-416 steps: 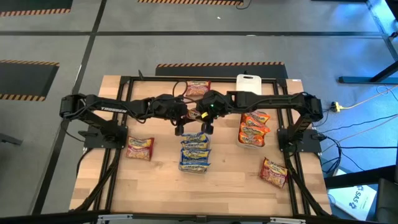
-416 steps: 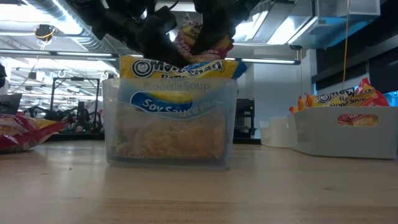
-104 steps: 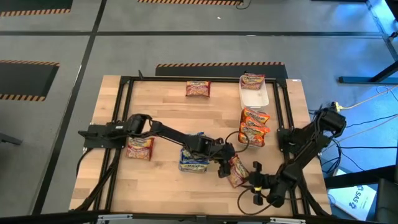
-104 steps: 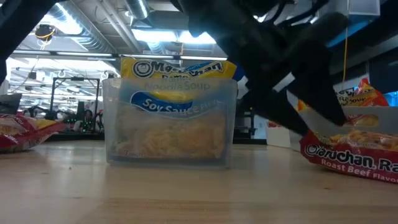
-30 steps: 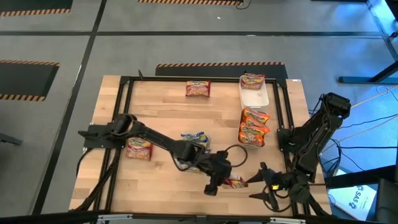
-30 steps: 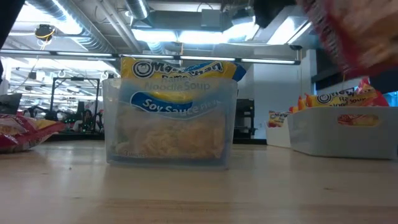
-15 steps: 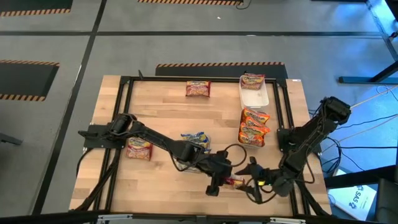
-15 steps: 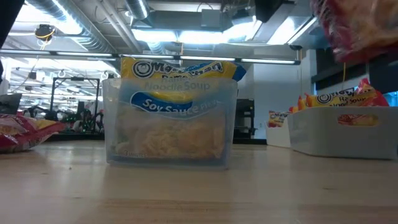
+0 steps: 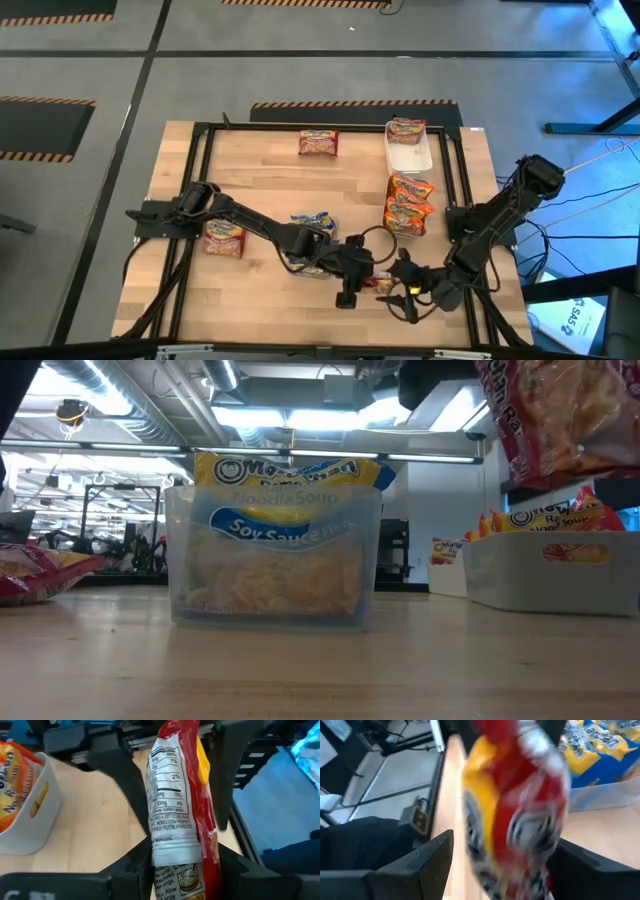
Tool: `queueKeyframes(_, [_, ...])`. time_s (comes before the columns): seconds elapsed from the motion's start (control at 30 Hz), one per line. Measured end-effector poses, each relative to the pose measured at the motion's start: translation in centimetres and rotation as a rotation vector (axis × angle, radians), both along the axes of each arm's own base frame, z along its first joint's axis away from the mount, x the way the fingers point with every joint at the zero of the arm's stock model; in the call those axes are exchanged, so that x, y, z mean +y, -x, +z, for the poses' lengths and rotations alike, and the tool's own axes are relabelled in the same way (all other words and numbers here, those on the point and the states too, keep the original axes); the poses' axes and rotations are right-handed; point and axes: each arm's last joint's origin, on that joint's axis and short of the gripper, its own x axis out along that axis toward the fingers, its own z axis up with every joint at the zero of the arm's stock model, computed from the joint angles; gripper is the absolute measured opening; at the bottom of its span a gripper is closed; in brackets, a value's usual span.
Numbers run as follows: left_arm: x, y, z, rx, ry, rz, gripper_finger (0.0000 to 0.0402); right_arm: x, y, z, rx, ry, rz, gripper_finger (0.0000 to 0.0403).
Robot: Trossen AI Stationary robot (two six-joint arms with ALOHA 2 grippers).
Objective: Sort Maruchan noodles
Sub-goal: Put the bottom right red noodle pack into the white bin
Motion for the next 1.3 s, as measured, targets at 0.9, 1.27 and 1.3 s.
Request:
queueKeyframes(0.9, [-0.5,0.6,0.1,0.040,0.000,0.045,0.0165,-0.6,-0.7,-0.4,-0.010,0.115,-0.013,0.0085])
queueKeyframes(1.27, [0.0,5.4,4.8,0.168,-0.084,0.011,0.0170,-0.7,-0.7,-0.3,-0.016,0.123,-0.029,0.0086])
queueKeyframes(1.3, [0.0,5.9,5.0,0.187,-0.096,0.006,0.0169,-0.7,-0.7,-0.3,-0.017,0.125,-0.031,0.0087])
